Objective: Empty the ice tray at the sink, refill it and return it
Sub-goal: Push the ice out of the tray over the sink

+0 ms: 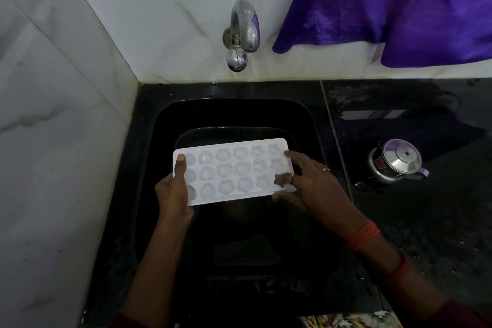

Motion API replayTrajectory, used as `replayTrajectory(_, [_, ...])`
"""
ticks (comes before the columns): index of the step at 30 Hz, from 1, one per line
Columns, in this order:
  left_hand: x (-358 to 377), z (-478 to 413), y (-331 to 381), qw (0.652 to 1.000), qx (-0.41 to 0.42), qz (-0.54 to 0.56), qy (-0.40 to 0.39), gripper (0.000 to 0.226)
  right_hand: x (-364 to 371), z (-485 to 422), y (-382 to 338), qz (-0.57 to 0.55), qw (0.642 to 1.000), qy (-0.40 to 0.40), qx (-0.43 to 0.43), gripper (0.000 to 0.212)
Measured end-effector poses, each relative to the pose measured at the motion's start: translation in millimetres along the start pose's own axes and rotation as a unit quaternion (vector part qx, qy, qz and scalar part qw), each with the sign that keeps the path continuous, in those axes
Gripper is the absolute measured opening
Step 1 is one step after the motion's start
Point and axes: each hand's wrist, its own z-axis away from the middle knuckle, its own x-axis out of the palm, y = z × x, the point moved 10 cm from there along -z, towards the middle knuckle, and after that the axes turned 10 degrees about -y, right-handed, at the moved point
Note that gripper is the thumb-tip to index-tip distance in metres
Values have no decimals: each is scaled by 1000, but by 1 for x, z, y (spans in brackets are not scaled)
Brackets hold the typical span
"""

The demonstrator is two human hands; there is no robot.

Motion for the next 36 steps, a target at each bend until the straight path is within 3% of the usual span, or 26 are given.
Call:
replayTrajectory(8, [-1, -1, 2, 1000, 8, -7, 1, 33, 7, 0, 2, -8, 1000, -20, 8, 50])
replayTrajectory(18, [-7, -3, -11, 1000, -15, -9, 11, 35, 1, 7, -8, -16, 998, 55, -17, 46])
replayTrajectory(23, [-8, -4, -12, 1000, -14, -9, 14, 33, 1, 8, -17, -18, 998, 52, -45, 44])
replayTrajectory(29, [-6, -3, -12, 1000, -10, -16, 11, 34, 4, 8, -28, 45, 993, 72, -83, 29])
replayTrajectory(36, [-3, 0, -6, 1000, 3, -15, 8, 33, 7, 5, -33, 109, 989, 56, -81, 25])
